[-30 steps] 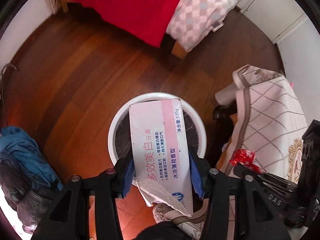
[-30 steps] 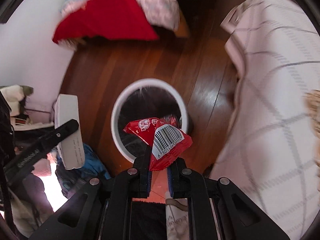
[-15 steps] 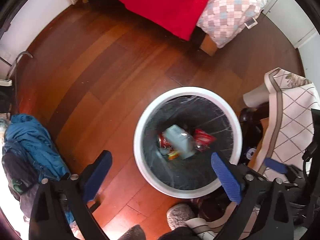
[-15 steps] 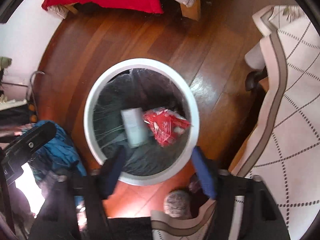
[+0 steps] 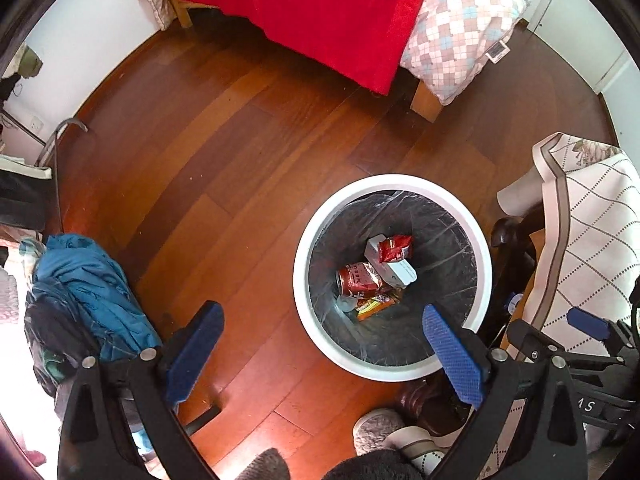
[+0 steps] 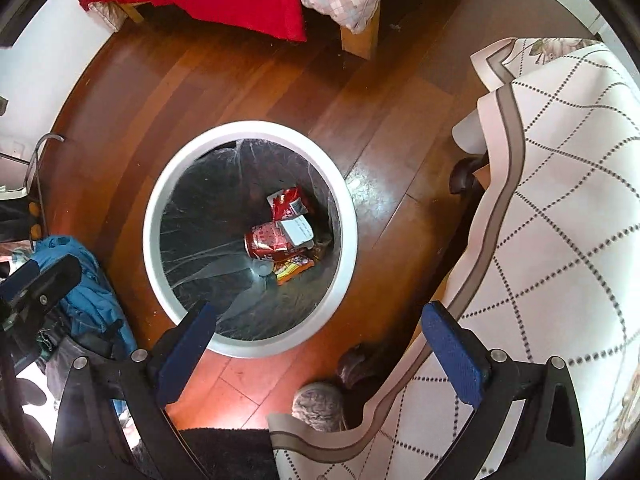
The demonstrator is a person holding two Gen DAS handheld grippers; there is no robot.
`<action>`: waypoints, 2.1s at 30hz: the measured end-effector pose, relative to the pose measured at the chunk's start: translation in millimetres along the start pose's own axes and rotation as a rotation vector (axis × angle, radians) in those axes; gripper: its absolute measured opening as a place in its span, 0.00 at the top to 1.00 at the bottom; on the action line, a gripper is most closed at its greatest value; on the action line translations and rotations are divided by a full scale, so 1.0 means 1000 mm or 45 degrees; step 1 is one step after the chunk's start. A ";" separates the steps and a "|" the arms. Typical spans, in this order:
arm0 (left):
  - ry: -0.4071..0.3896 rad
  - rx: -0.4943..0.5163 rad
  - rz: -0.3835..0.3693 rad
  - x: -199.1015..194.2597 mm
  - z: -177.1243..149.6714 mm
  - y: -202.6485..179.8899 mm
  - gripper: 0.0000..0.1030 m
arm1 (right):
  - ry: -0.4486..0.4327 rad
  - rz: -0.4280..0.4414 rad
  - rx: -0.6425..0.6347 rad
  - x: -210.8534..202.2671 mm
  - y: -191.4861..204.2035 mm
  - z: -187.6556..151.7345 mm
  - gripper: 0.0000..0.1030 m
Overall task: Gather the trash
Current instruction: 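Carry the box and wrapper over the bin and open both tools to drop them, then move both open tools back toward the table, then grasp the yellow box with the left tool while the right tool grasps the bread crust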
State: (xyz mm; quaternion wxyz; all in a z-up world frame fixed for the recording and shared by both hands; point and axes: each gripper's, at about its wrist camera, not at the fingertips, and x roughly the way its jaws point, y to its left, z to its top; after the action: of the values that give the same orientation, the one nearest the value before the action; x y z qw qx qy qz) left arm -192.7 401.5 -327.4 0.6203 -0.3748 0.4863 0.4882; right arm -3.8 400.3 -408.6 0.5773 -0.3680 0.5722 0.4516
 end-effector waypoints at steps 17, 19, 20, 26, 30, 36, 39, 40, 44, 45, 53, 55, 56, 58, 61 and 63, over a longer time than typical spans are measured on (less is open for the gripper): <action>-0.200 0.021 0.014 -0.100 -0.039 0.002 0.01 | -0.250 0.051 0.010 -0.109 0.002 -0.048 0.00; -0.240 0.023 0.012 -0.119 -0.045 0.002 0.01 | -0.285 0.075 0.013 -0.128 0.001 -0.058 0.00; -0.253 0.023 0.013 -0.125 -0.048 0.001 0.01 | -0.300 0.088 0.018 -0.136 0.000 -0.062 0.00; -0.357 0.021 -0.012 -0.178 -0.072 -0.001 0.01 | -0.414 0.170 0.039 -0.190 -0.008 -0.090 0.00; -0.401 0.027 -0.032 -0.205 -0.086 -0.013 0.01 | -0.480 0.255 0.079 -0.224 -0.023 -0.117 0.00; -0.437 0.110 -0.117 -0.224 -0.109 -0.070 0.01 | -0.556 0.367 0.235 -0.262 -0.080 -0.171 0.00; -0.397 0.205 -0.163 -0.213 -0.118 -0.122 0.01 | -0.581 0.357 0.343 -0.271 -0.124 -0.197 0.00; -0.375 0.238 -0.183 -0.208 -0.121 -0.139 0.01 | -0.591 0.334 0.402 -0.274 -0.147 -0.208 0.00; -0.306 0.407 -0.215 -0.182 -0.136 -0.230 0.01 | -0.596 0.208 0.648 -0.272 -0.244 -0.252 0.00; -0.300 0.435 -0.217 -0.177 -0.139 -0.247 0.01 | -0.586 0.176 0.714 -0.270 -0.270 -0.262 0.00; -0.155 0.710 -0.188 -0.117 -0.171 -0.402 0.01 | -0.500 -0.073 1.170 -0.223 -0.452 -0.321 0.08; -0.113 0.756 -0.174 -0.104 -0.177 -0.427 0.01 | -0.462 -0.083 1.225 -0.205 -0.481 -0.325 0.22; -0.098 0.768 -0.175 -0.100 -0.177 -0.437 0.01 | -0.452 -0.079 1.243 -0.198 -0.493 -0.325 0.26; -0.080 0.783 -0.175 -0.095 -0.179 -0.454 0.01 | -0.458 -0.070 1.244 -0.187 -0.507 -0.321 0.26; -0.077 0.801 -0.193 -0.096 -0.179 -0.474 0.02 | -0.475 -0.081 1.194 -0.174 -0.507 -0.305 0.27; -0.070 0.814 -0.215 -0.095 -0.178 -0.490 0.02 | -0.464 -0.101 1.153 -0.167 -0.503 -0.297 0.45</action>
State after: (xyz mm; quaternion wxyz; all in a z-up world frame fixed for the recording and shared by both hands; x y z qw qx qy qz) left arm 235.6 92.3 -284.1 0.7577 -0.1866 0.5652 0.2677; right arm 383.7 -57.9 -311.2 0.7868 -0.0165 0.5862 0.1923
